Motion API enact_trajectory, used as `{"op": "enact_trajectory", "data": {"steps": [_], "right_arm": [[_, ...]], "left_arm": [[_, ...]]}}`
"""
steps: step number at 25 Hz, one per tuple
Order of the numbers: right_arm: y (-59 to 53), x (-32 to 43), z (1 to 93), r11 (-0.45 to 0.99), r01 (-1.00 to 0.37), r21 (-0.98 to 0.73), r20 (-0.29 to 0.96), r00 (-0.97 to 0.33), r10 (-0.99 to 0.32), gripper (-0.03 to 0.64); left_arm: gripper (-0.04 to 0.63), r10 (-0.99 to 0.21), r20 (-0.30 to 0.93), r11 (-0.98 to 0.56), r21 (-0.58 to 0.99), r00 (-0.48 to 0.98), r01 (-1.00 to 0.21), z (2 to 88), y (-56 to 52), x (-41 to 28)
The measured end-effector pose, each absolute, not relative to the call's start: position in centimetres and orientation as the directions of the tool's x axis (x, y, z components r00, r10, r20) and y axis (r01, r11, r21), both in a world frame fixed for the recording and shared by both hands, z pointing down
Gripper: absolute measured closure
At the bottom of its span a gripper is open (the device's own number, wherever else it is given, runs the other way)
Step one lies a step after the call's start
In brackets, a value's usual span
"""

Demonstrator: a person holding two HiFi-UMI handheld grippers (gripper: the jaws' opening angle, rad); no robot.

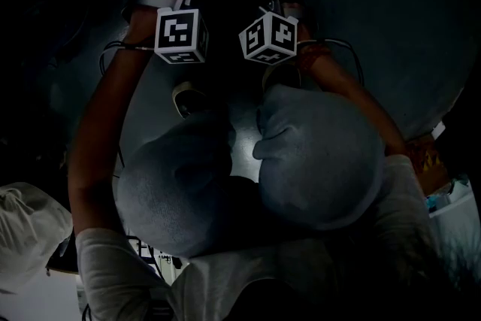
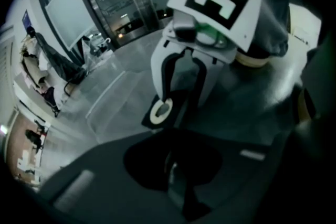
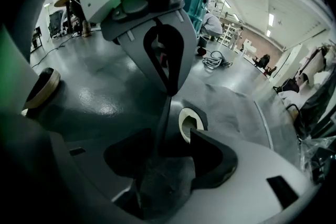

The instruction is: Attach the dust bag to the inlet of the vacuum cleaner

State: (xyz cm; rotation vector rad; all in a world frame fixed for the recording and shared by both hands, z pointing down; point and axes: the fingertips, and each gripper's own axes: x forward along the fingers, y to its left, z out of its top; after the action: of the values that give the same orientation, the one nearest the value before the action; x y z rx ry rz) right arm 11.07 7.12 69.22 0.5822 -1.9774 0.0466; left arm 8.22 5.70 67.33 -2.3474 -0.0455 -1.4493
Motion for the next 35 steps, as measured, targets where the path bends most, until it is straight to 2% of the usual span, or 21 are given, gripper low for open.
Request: {"op": "enact_trajectory", "data": {"steps": [5, 9, 11, 17, 21, 23, 26, 30, 35], "right_arm": [[5.6, 11.1, 68.1, 0.856, -0.392, 0.336, 0.837, -0.292, -0.462, 0.407], [4.0, 11.6, 65.7, 0.839, -0.425, 0.34, 0.823, -0.297, -0.484, 0.55], [3.3, 11.6, 64.5, 0.844, -0.427, 0.324, 0.824, -0.31, -0.474, 0.578], [2.2, 11.7, 59.2, 0.913, -0.364, 0.185, 0.868, -0.375, -0.325, 0.581], [1.2, 11.8, 54.7, 0.954, -0.275, 0.118, 0.89, -0.397, -0.225, 0.582], [0.5, 11.8, 52.8, 0.969, -0.219, 0.118, 0.897, -0.395, -0.199, 0.583], [0.1, 11.5, 50.7, 0.977, -0.177, 0.116, 0.907, -0.383, -0.177, 0.583], [0.4, 9.9, 47.9, 0.992, -0.087, 0.096, 0.907, -0.403, -0.123, 0.583], [1.5, 8.5, 44.4, 0.997, -0.026, 0.075, 0.905, -0.419, -0.078, 0.583]], "left_arm": [[0.583, -0.154, 0.854, -0.948, -0.27, 0.497, 0.169, 64.2, 4.2, 8.7], [0.583, -0.165, 0.846, -0.95, -0.274, 0.507, 0.148, 61.4, 3.1, 9.1], [0.583, -0.181, 0.838, -0.952, -0.282, 0.515, 0.123, 60.0, 2.6, 9.1], [0.557, -0.196, 0.828, -0.959, -0.275, 0.525, 0.075, 54.8, 1.6, 8.9], [0.483, -0.208, 0.826, -0.962, -0.269, 0.524, 0.041, 50.7, 1.1, 8.5], [0.472, -0.229, 0.817, -0.959, -0.281, 0.53, 0.019, 48.6, 0.7, 8.3], [0.472, -0.251, 0.793, -0.957, -0.291, 0.556, -0.016, 45.3, 0.3, 7.9], [0.469, -0.317, 0.808, -0.935, -0.354, 0.498, -0.021, 43.6, -0.4, 6.8], [0.469, -0.29, 0.831, -0.95, -0.312, 0.474, -0.035, 41.4, 1.4, 5.7]]}}
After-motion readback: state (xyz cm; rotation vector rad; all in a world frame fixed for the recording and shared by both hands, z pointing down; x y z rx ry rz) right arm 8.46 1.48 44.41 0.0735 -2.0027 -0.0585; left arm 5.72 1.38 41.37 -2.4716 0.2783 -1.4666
